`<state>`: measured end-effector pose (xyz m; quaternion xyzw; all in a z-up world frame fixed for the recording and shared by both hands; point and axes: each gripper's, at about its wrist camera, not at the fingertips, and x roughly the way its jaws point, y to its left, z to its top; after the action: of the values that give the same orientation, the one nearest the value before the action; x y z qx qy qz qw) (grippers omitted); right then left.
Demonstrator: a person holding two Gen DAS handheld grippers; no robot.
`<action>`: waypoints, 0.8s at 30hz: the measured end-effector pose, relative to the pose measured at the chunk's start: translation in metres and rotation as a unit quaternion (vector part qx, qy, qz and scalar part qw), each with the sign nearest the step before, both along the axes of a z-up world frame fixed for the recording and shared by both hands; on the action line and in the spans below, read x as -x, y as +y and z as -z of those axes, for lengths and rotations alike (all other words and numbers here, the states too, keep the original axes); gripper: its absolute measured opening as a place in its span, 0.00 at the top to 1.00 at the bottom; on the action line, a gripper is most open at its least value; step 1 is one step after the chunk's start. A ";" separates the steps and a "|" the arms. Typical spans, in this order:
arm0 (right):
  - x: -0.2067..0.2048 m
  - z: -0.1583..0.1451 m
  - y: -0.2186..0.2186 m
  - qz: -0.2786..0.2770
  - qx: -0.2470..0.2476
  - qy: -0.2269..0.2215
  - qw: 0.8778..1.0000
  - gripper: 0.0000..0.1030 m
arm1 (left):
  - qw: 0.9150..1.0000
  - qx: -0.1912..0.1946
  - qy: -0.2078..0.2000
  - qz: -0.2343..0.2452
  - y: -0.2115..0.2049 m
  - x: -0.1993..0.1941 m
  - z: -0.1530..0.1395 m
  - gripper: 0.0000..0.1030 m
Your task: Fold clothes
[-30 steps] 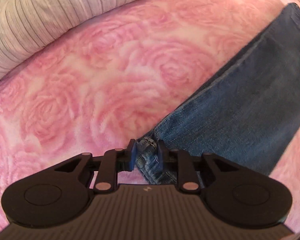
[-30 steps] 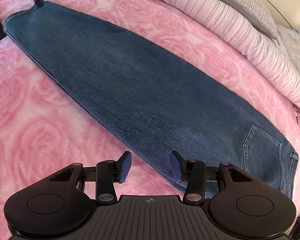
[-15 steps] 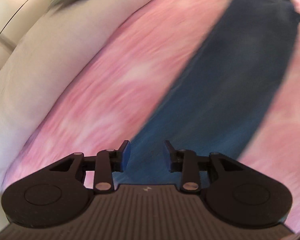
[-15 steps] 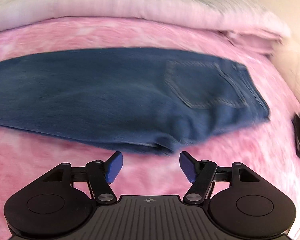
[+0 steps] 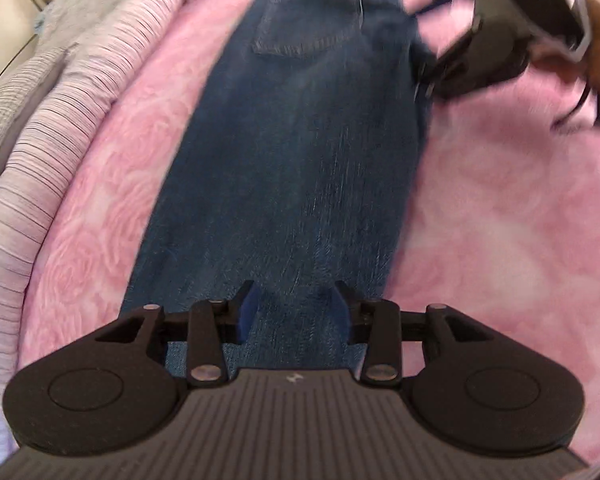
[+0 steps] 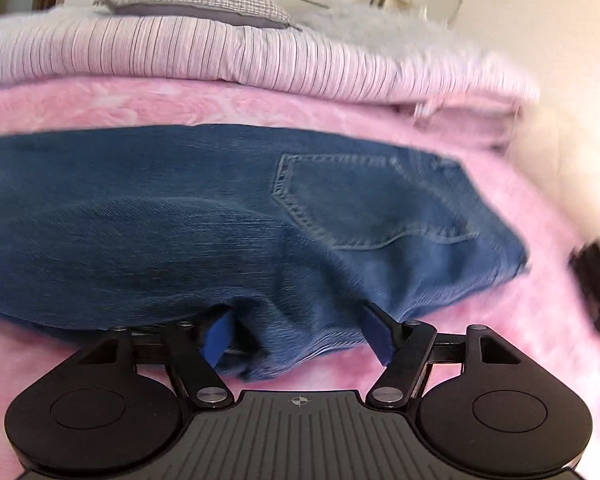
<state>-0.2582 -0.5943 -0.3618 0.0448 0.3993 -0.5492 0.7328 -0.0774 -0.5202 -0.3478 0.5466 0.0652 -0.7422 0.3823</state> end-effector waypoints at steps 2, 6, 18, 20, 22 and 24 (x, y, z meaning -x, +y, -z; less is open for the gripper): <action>0.001 0.004 0.004 0.001 0.019 0.066 0.998 0.33 | 1.000 -0.005 -0.014 0.004 -0.003 0.000 0.009 0.64; 0.016 -0.003 0.029 -0.038 0.029 0.145 0.988 0.33 | 1.000 -0.010 -0.024 0.006 -0.011 -0.006 0.016 0.62; 0.018 -0.018 0.036 -0.116 -0.004 0.191 0.975 0.33 | 0.999 -0.031 0.000 -0.009 -0.014 -0.007 -0.013 0.63; 0.023 -0.030 0.042 -0.119 -0.023 0.171 0.978 0.33 | 0.999 -0.030 0.013 -0.010 -0.014 0.000 -0.022 0.63; 0.032 -0.043 0.046 -0.100 -0.050 0.140 0.984 0.33 | 0.999 -0.027 0.032 -0.010 -0.017 0.011 -0.030 0.63; 0.052 -0.059 0.041 -0.060 -0.080 0.101 0.990 0.33 | 0.998 -0.024 0.054 -0.010 -0.021 0.025 -0.039 0.63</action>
<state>-0.3100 -0.5532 -0.3027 0.0236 0.5162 -0.4723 0.7140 -0.1022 -0.5417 -0.3091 0.5140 0.1093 -0.7651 0.3722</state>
